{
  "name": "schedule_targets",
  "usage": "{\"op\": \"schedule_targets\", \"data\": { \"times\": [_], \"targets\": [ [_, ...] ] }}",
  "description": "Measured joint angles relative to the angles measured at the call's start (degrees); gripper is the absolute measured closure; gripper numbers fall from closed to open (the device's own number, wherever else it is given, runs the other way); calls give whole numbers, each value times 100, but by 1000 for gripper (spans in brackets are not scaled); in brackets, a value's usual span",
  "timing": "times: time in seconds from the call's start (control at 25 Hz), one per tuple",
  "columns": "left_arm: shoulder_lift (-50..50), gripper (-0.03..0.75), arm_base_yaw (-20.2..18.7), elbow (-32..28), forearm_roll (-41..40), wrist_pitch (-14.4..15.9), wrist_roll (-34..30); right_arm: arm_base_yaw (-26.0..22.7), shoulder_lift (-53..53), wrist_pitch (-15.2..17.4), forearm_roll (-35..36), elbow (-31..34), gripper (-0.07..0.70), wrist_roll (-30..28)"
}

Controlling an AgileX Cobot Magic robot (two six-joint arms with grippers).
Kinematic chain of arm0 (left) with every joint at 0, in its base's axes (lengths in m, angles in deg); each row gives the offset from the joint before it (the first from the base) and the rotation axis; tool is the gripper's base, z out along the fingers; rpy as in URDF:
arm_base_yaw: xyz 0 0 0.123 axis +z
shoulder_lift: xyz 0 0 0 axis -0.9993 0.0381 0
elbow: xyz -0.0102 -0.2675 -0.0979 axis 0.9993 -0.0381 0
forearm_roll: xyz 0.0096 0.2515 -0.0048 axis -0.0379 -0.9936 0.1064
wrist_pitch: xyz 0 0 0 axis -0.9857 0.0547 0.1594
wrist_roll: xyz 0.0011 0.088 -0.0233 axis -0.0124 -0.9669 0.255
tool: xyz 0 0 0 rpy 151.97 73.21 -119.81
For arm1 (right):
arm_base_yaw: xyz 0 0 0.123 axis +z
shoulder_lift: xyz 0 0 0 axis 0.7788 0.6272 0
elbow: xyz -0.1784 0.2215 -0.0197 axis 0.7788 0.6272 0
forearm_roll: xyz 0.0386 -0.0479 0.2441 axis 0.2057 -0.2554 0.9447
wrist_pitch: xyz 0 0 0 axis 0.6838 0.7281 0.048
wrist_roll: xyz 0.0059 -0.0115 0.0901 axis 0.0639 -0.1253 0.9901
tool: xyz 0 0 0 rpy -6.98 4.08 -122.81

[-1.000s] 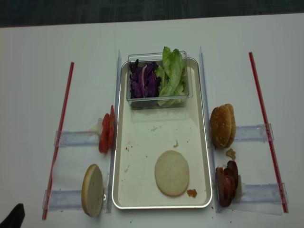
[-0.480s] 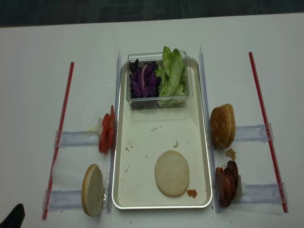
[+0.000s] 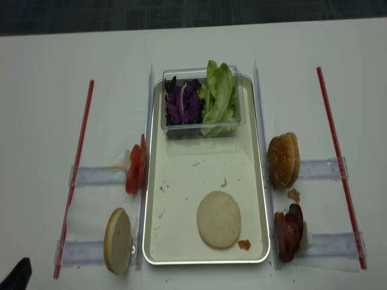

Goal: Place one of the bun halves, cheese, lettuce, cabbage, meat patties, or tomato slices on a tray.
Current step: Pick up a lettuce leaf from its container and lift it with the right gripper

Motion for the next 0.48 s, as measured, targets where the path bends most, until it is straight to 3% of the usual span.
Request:
{"op": "schedule_targets", "data": {
  "times": [0.48],
  "targets": [
    [0,367,0,0,0,0,0,0,782,-32,0,0,223,0]
  ]
}}
